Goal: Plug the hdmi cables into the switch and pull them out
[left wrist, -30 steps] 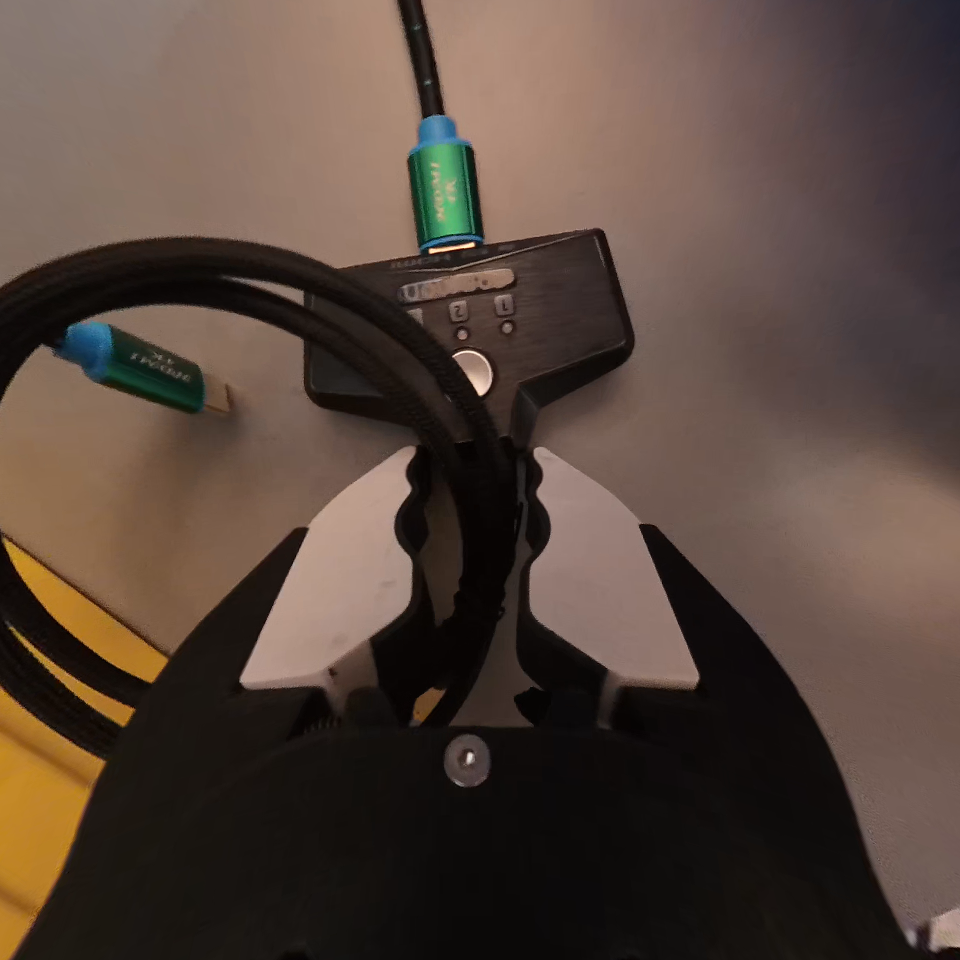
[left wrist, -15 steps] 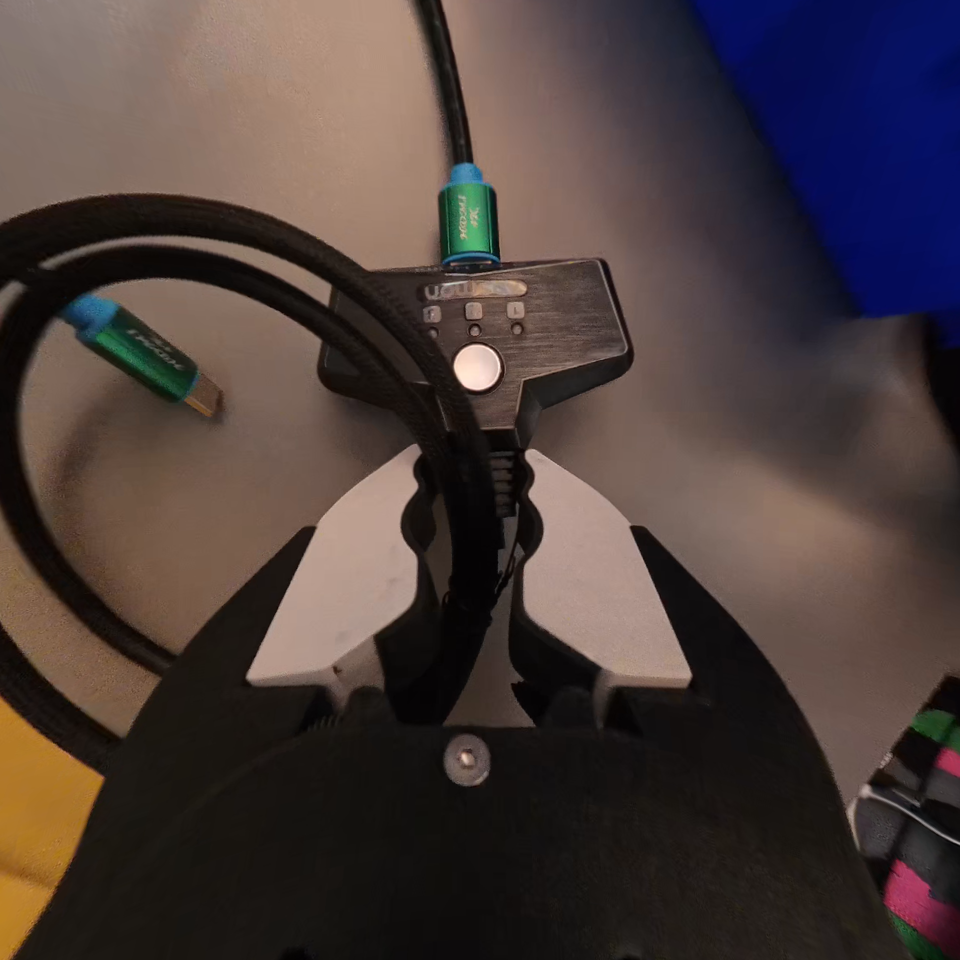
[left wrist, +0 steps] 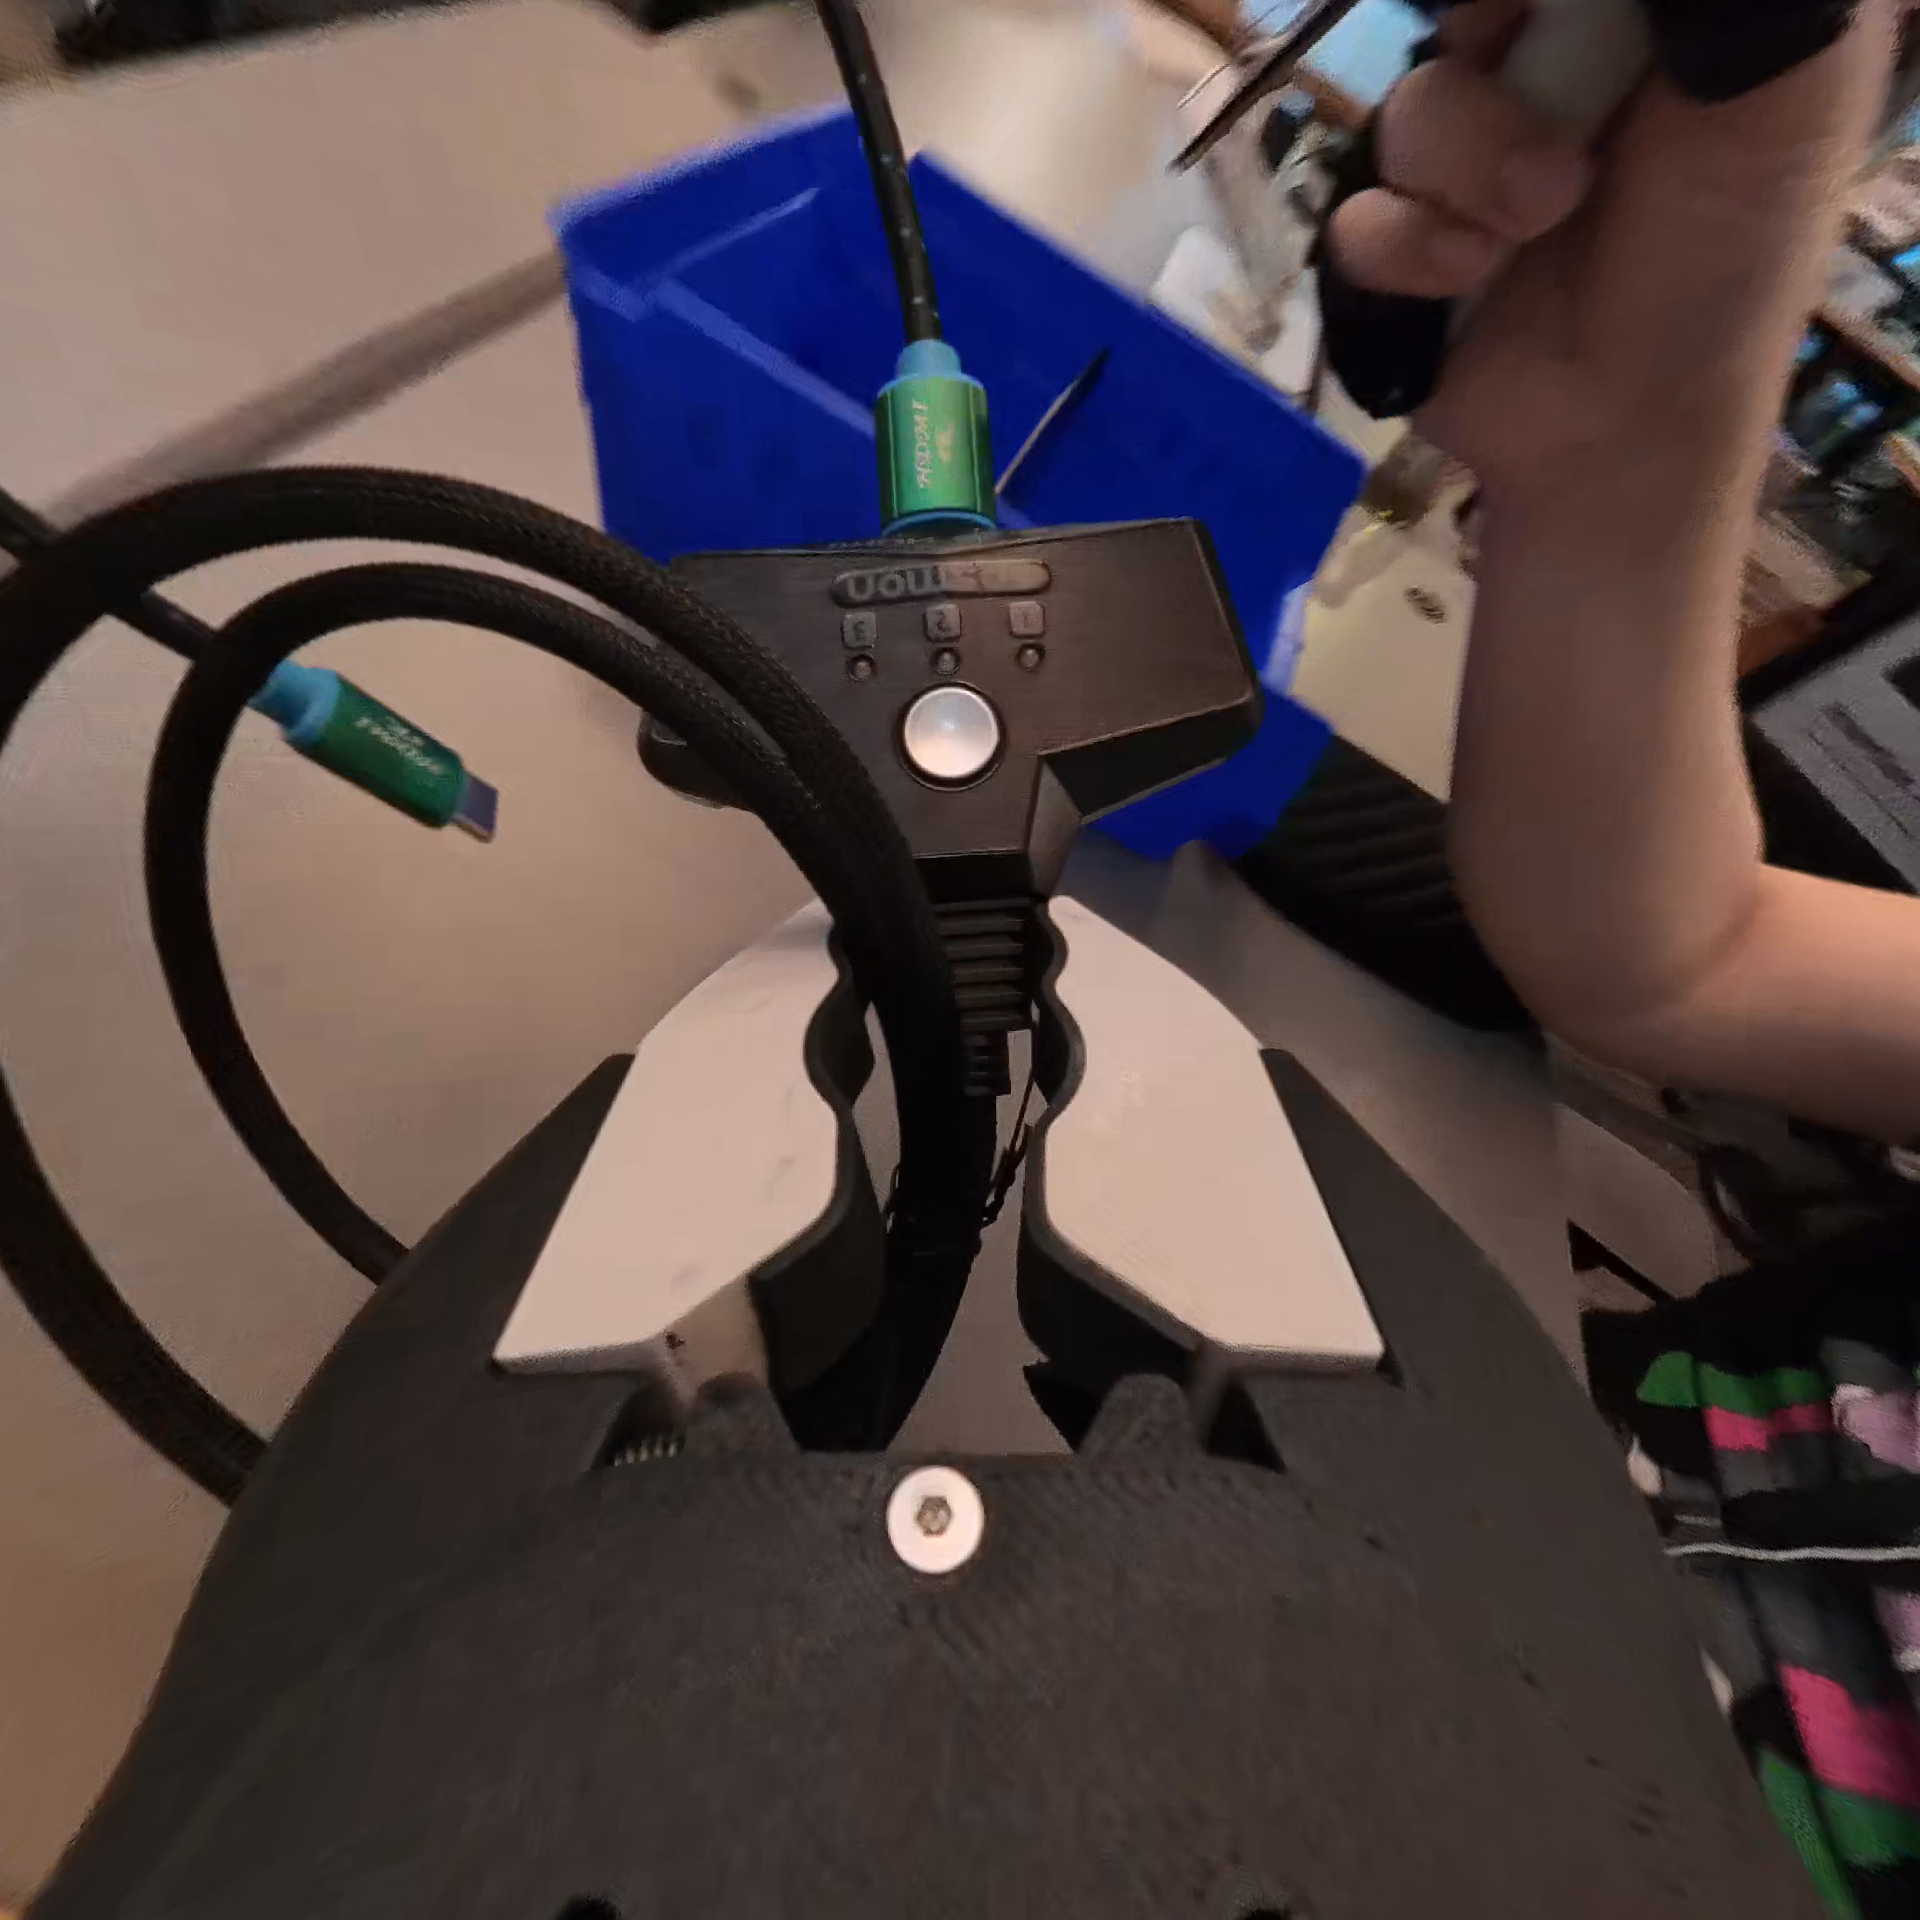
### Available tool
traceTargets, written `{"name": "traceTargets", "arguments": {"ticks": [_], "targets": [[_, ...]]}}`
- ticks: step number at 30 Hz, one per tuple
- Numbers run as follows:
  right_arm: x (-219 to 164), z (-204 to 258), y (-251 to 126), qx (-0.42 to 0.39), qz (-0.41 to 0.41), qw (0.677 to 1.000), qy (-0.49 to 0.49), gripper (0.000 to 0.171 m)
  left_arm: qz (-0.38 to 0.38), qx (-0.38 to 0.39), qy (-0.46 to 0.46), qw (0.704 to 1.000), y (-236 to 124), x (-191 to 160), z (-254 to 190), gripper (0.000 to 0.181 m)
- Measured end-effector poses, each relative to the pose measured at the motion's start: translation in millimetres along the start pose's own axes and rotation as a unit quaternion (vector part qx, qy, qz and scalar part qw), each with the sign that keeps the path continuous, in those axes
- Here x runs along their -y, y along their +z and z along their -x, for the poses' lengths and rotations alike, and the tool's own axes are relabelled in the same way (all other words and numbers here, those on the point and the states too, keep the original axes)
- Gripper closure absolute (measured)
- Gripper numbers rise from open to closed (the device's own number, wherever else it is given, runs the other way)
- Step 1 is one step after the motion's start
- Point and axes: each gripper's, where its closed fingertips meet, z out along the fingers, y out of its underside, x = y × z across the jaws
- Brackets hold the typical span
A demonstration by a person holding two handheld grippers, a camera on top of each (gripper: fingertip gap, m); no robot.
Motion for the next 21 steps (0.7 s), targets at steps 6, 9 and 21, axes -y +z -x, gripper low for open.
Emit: {"name": "traceTargets", "arguments": {"ticks": [6,9,21], "targets": [[47,53,-43,0.105,0.023,0.993,-0.055,0.163,-0.05,-0.117,0.14,0.982,-32,38,-46,0.154],[62,82,-66,0.162,0.026,0.985,-0.061,0.163,-0.065,-0.145,0.188,0.969,-47,54,-59,0.154],[96,104,-103,0.152,-0.025,0.982,-0.106,0.163,-0.131,-0.175,0.249,0.943,-104,54,-72,0.154]]}}
